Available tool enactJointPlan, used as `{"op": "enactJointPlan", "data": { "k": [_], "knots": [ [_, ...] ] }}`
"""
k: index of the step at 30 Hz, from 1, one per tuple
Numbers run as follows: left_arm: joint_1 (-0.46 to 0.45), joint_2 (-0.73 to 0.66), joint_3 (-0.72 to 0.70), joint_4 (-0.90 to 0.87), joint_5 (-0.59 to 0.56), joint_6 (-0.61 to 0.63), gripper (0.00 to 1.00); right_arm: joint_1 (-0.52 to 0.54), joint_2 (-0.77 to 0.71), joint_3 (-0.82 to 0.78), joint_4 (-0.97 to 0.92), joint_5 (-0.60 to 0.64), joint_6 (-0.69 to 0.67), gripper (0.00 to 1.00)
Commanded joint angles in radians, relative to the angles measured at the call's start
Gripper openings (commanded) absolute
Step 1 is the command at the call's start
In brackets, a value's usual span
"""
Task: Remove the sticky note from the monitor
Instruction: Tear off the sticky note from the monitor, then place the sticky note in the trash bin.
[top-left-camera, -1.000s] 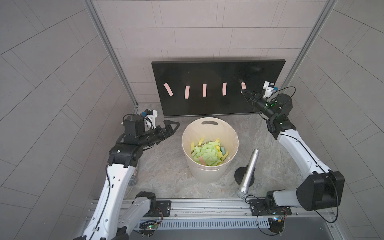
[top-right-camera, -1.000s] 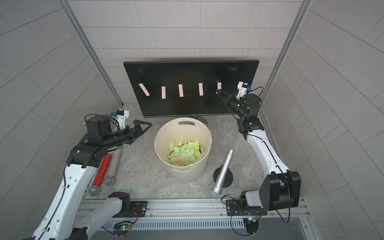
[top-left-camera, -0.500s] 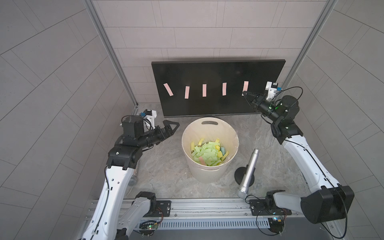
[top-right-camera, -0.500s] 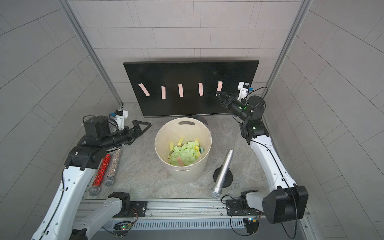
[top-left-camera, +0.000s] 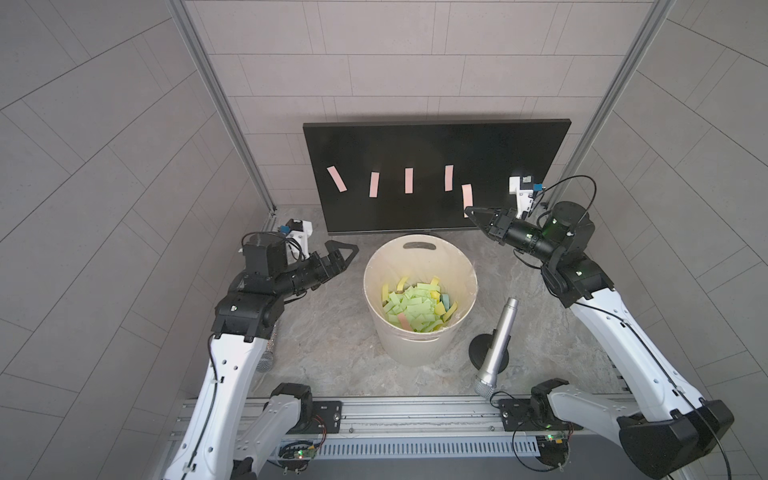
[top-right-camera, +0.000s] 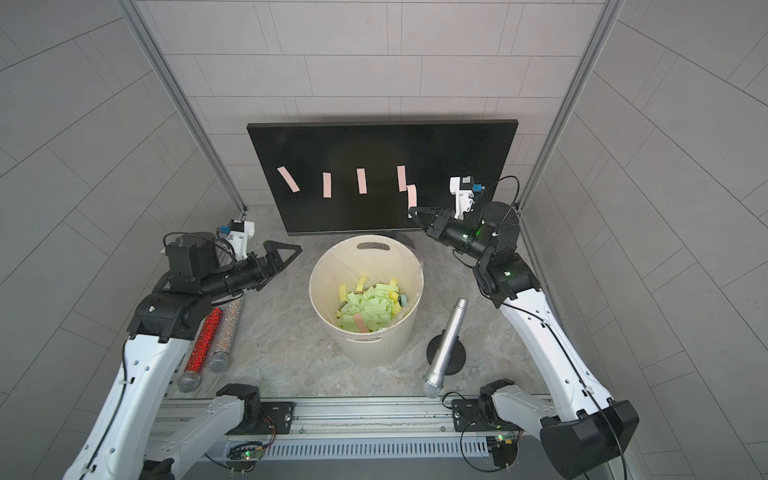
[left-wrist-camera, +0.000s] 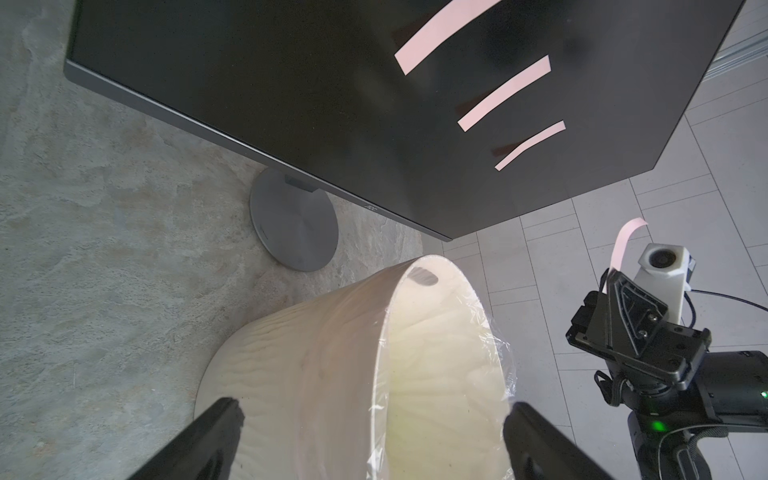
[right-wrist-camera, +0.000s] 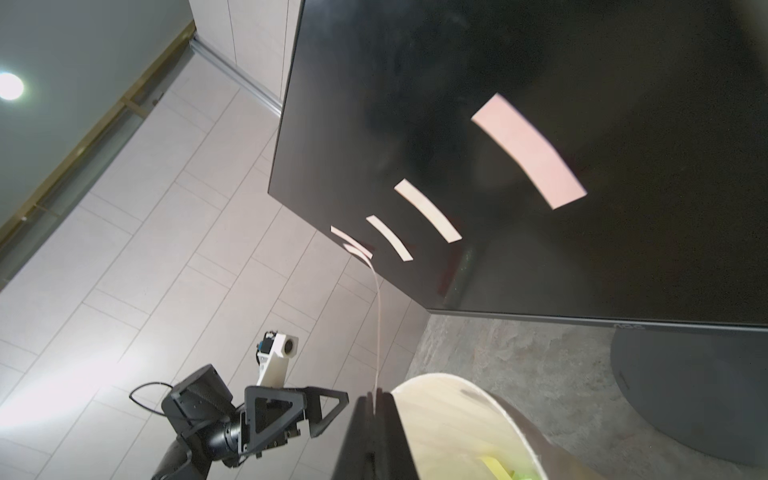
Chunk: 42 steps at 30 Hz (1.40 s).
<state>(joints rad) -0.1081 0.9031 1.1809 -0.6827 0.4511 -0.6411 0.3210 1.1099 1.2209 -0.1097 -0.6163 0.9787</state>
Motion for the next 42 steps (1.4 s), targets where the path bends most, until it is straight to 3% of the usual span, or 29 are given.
{"op": "enactJointPlan", "data": {
  "k": [1,18,29,42],
  "knots": [
    [-0.004,-0.016,0.006,-0.011,-0.015,-0.006,1.00,0.047,-0.027,0.017,-0.084,0.014,-0.080,0.00],
    [-0.002,-0.020,0.000,-0.047,-0.078,-0.025,1.00,0.380,0.032,0.033,-0.312,0.197,-0.259,0.00],
    [-0.002,-0.025,-0.015,-0.036,-0.074,-0.033,1.00,0.477,0.111,0.086,-0.457,0.310,-0.314,0.00],
    [-0.002,-0.027,-0.026,-0.009,-0.074,-0.048,1.00,0.492,0.131,0.120,-0.492,0.332,-0.316,0.25]
  ]
}}
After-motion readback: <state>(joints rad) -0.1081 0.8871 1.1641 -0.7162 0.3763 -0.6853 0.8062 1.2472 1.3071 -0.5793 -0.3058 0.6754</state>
